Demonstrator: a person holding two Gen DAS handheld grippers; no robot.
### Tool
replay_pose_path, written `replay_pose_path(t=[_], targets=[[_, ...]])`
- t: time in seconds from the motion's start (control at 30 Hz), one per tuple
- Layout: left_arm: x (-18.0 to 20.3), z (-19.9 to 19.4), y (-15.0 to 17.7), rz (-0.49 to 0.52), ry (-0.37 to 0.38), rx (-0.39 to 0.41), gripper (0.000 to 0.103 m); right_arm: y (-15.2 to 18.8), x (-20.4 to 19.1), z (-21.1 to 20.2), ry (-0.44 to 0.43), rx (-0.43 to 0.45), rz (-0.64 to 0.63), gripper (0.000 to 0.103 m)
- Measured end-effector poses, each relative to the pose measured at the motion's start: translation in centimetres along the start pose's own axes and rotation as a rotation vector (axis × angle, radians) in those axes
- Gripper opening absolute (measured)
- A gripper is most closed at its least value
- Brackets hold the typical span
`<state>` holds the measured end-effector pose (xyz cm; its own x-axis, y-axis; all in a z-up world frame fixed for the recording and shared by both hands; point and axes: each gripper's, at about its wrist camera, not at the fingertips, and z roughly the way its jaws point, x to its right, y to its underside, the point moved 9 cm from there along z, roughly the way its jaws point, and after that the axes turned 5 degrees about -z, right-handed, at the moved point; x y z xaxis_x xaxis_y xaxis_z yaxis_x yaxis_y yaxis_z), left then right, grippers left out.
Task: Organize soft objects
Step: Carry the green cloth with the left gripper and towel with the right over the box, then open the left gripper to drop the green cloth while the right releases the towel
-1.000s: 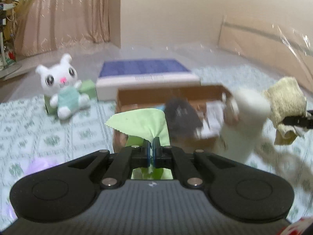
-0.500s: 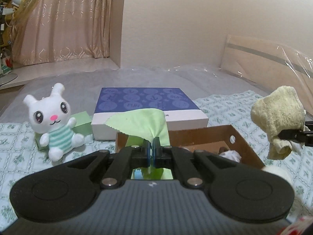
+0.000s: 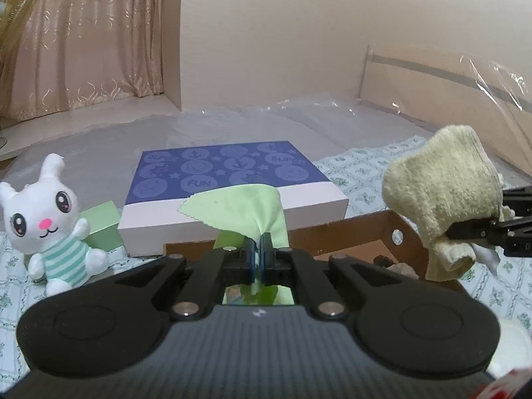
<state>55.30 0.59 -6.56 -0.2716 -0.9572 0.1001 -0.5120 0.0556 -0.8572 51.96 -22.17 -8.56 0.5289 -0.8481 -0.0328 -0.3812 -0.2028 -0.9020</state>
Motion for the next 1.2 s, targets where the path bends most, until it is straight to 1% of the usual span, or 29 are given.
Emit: replay_pose_path(t=[0.13,0.33,0.4,0.53,0.6,0.7,0.8,0.87,0.93,1.0,1.07,1.1,1.13,1.17,1.2], targets=[[0.1,1.8,0.4,0.004,0.004,-0.025,0.002,0.0,0.0,1.2,-0.015,-0.008,0.015,0.029],[0.3,5.1,2.5,0.002,0.019,-0.110,0.002,0.5,-0.2,2.9,-0.037,-0.042,0.020,0.029],[0.5,6.1,3.4,-0.007,0.036,-0.149,0.002,0.8,-0.2,3.5,-0.045,-0.057,0.025,0.029],[1.1,8.0,5.6,-0.032,0.082,-0.246,0.003,1.4,-0.9,5.0,-0.088,-0.096,0.043,0.029],[1.0,8.8,6.4,-0.041,0.084,-0.283,0.003,1.8,-1.3,5.8,-0.123,-0.119,0.058,0.029],[0.9,9.2,6.7,-0.033,0.077,-0.294,0.004,2.5,-1.8,6.9,-0.184,-0.157,0.085,0.029],[0.9,9.1,6.5,-0.026,0.079,-0.296,0.005,3.2,-2.2,8.2,-0.215,-0.208,0.097,0.029],[0.9,8.8,6.3,-0.001,0.067,-0.297,0.007,3.7,-2.1,9.1,-0.211,-0.246,0.112,0.029],[0.7,8.5,6.2,0.021,0.059,-0.291,0.011,4.2,-2.0,9.9,-0.243,-0.283,0.162,0.030],[0.5,7.9,6.1,0.024,0.054,-0.284,0.014,4.5,-1.4,10.2,-0.265,-0.307,0.236,0.033],[0.2,7.3,5.9,0.020,0.053,-0.276,0.015,4.6,-0.6,10.0,-0.250,-0.316,0.277,0.050],[0.0,7.0,5.8,0.019,0.053,-0.271,0.015,4.5,-0.1,9.8,-0.227,-0.313,0.284,0.054],[-0.2,6.7,5.7,0.016,0.049,-0.266,0.016,4.4,0.3,9.4,-0.208,-0.307,0.282,0.061],[-0.4,6.4,5.6,0.015,0.046,-0.262,0.016,4.3,0.6,9.0,-0.192,-0.296,0.278,0.064],[-0.6,6.2,5.6,0.017,0.041,-0.257,0.016,4.1,0.9,8.4,-0.182,-0.283,0.273,0.064]])
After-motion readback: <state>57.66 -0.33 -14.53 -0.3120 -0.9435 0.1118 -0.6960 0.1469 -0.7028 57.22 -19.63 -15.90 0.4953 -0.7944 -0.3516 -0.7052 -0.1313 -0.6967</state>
